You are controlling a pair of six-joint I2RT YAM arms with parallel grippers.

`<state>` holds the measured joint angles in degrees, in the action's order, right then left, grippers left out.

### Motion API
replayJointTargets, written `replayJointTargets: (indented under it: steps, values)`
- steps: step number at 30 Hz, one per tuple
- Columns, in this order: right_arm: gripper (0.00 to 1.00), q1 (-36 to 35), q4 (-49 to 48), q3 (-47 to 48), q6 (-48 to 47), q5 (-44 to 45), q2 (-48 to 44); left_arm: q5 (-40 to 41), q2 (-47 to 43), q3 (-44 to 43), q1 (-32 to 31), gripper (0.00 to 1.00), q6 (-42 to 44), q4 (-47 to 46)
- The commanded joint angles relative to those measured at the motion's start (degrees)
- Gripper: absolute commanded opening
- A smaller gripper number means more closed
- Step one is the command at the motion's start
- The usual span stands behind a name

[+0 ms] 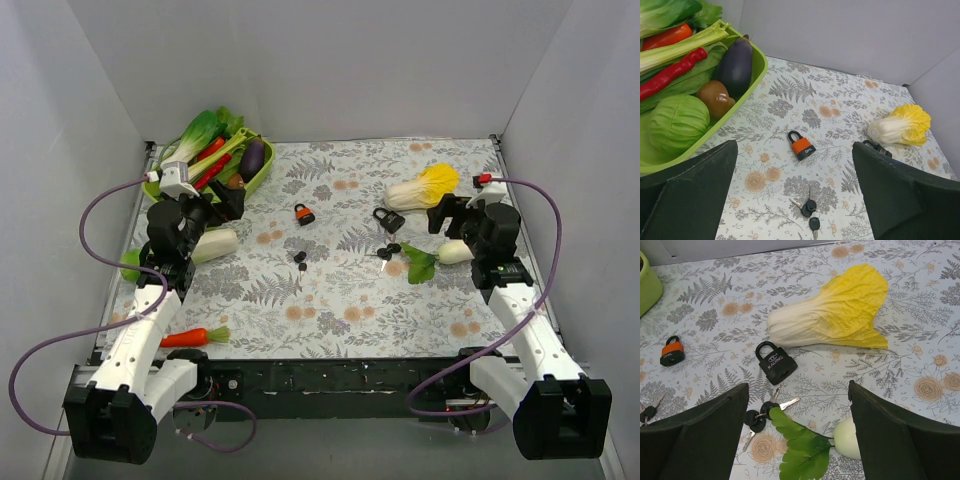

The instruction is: Unlock with the key

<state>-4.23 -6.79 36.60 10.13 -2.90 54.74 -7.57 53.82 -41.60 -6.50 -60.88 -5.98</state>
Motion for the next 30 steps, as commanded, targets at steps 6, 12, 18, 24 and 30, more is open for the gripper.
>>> replayJointTargets:
  steps: [6, 12, 18, 24, 30]
  values:
    - [0.86, -0.08, -0.25, 3.91, -0.2, -0.88, -2.62, 2.48, -5.74, 2.57, 0.0, 0.98, -1.26, -4.82]
    - [0.82, 0.01, 2.82, 5.67, -0.9, -4.48, -2.09, 0.99, -5.93, 2.77, 0.0, 0.98, 0.58, -4.76]
    - [0.69, -4.54, 6.69, 9.62, -3.53, -3.88, -0.87, -5.16, -3.47, 2.4, 0.0, 0.98, 1.82, -5.09]
    - [0.72, -22.57, 9.51, 14.02, -6.98, 8.79, 5.89, -7.1, -1.44, 1.26, 0.0, 0.98, 1.99, -3.78]
    - [0.68, -30.21, 7.31, 14.02, -2.93, 4.39, 13.28, -6.75, -1.88, 1.88, 0.0, 0.98, 2.17, -3.95]
